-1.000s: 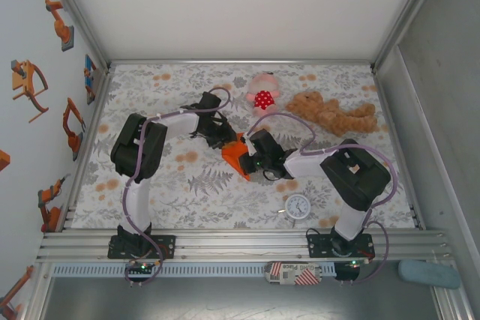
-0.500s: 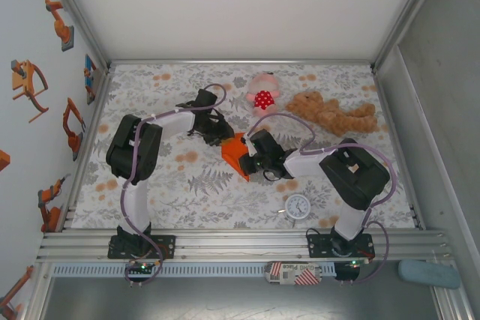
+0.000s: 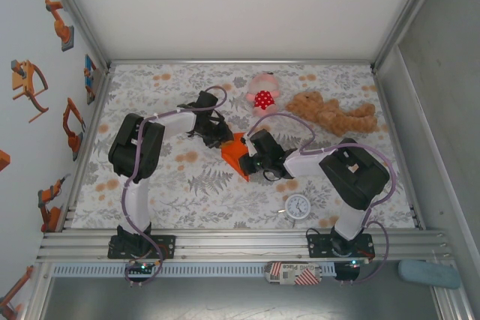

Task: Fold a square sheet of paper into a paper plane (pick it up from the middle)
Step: Third fold the triangle at the center of the table.

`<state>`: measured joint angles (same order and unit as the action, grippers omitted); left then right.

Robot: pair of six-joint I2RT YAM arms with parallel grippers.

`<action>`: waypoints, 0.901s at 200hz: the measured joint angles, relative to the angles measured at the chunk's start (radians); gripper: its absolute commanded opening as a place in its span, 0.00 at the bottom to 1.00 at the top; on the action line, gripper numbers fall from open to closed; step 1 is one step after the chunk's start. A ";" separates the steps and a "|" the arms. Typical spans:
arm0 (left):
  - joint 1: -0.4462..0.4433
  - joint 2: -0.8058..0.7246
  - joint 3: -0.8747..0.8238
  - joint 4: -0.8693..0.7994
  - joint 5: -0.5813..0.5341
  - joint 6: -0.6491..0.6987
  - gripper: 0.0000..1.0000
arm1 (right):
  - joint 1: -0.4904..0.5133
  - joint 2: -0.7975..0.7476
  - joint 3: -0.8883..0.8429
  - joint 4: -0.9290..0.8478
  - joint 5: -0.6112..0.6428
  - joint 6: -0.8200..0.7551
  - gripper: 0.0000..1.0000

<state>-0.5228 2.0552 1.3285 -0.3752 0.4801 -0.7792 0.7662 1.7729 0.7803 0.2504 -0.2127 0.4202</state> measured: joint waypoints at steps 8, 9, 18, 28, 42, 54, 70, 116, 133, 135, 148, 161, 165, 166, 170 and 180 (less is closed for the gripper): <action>0.000 0.000 0.000 0.000 0.000 0.000 0.19 | 0.000 0.000 0.001 0.000 0.000 0.000 0.00; 0.000 0.000 0.000 0.000 0.000 0.000 0.19 | 0.000 0.000 0.001 0.000 0.000 0.000 0.00; 0.000 0.001 0.000 -0.001 0.000 0.000 0.18 | 0.000 0.000 0.002 0.000 0.000 0.000 0.00; 0.000 0.002 0.002 -0.002 0.000 0.001 0.18 | 0.000 0.000 0.002 0.000 0.000 0.000 0.00; 0.000 0.003 0.004 -0.004 0.000 0.001 0.18 | 0.000 0.001 0.003 0.000 0.000 0.000 0.00; 0.000 0.004 0.005 -0.005 0.000 0.001 0.18 | 0.000 0.002 0.003 0.000 0.000 0.000 0.00; 0.000 0.004 0.005 -0.005 0.000 0.004 0.18 | 0.000 0.003 0.003 0.000 0.001 0.000 0.00; 0.000 0.005 0.005 -0.006 0.000 0.005 0.18 | 0.000 0.008 0.003 0.001 0.004 0.000 0.00; 0.000 0.005 0.006 -0.006 0.000 0.005 0.17 | 0.000 0.008 0.004 0.001 0.004 0.000 0.00; 0.000 0.005 0.006 -0.006 0.000 0.005 0.17 | 0.000 0.008 0.004 0.001 0.004 0.000 0.00; 0.000 0.005 0.006 -0.006 0.000 0.006 0.17 | 0.000 0.009 0.005 0.000 0.004 0.000 0.00; 0.000 0.005 0.006 -0.006 0.000 0.007 0.17 | 0.000 0.009 0.006 0.000 0.004 0.000 0.00; 0.000 0.005 0.006 -0.006 0.000 0.007 0.17 | 0.000 0.009 0.006 0.000 0.004 0.000 0.00; 0.000 0.005 0.006 -0.006 0.000 0.007 0.17 | 0.000 0.009 0.006 0.000 0.004 -0.001 0.00; 0.000 0.005 0.006 -0.007 0.000 0.007 0.17 | 0.000 0.010 0.007 0.000 0.004 -0.001 0.00; 0.000 0.005 0.006 -0.006 0.000 0.007 0.17 | 0.000 0.010 0.009 0.000 0.004 -0.001 0.00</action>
<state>-0.5228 2.0605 1.3342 -0.3817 0.4801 -0.7719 0.7658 1.7832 0.7891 0.2508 -0.2089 0.4194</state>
